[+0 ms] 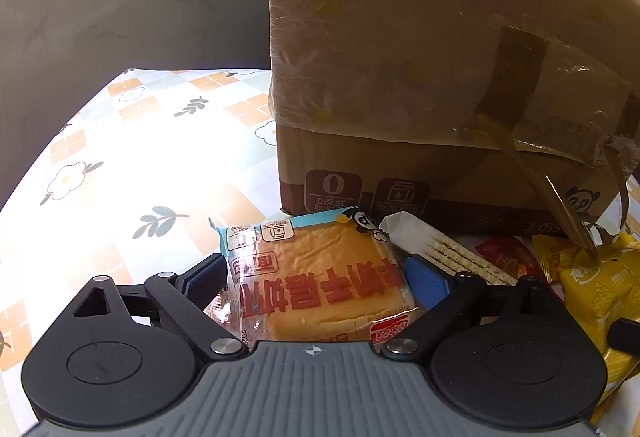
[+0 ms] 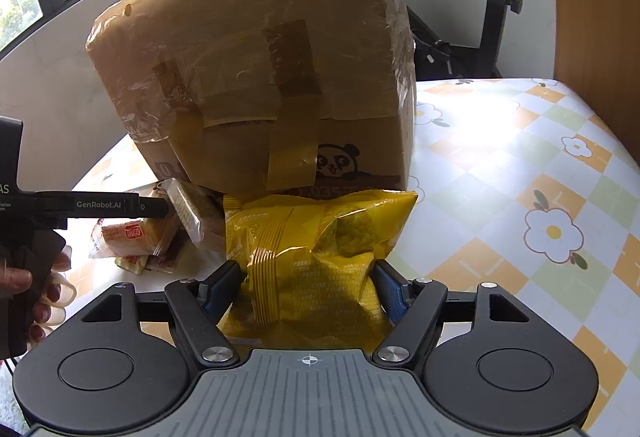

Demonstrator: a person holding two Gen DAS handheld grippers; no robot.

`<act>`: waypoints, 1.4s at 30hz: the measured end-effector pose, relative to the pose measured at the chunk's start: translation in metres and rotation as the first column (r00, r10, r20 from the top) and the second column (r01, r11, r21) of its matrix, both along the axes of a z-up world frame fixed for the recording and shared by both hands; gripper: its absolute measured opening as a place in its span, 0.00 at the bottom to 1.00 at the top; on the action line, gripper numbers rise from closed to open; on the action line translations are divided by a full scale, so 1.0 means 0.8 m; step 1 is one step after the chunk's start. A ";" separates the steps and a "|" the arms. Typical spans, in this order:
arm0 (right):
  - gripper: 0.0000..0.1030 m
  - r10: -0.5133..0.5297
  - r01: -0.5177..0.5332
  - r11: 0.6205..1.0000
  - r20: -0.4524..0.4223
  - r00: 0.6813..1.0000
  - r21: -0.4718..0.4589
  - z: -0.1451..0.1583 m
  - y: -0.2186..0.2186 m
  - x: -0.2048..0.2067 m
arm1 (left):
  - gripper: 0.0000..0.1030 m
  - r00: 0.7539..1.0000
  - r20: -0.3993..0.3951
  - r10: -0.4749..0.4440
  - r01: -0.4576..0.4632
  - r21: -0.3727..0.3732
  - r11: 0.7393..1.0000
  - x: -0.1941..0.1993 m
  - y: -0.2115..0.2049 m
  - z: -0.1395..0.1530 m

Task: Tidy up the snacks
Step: 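Grasp the wrapped bread bun with the left tool while the right tool grasps the yellow bag, then lift the bread bun and yellow bag up toward the lined box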

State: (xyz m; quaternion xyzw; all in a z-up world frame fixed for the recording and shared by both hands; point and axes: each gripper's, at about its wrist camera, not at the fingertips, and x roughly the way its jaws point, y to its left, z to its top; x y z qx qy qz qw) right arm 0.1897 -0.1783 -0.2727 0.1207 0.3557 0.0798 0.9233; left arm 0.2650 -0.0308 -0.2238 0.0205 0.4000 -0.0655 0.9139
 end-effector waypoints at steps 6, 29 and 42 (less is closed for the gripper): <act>0.66 0.001 -0.001 1.000 0.001 1.000 -0.001 0.000 0.000 -0.001 | 0.76 0.999 0.029 -0.039 0.040 -0.029 0.999 -0.022 0.010 0.011; 0.66 0.047 -0.047 0.999 -0.004 0.999 -0.003 -0.001 0.012 0.005 | 0.76 0.991 0.080 0.105 -0.097 -0.089 0.991 -0.109 0.059 0.028; 0.65 -0.072 0.071 0.997 -0.008 0.997 -0.019 0.009 -0.035 -0.017 | 0.76 0.984 0.106 0.142 -0.130 -0.109 0.985 -0.114 0.066 0.032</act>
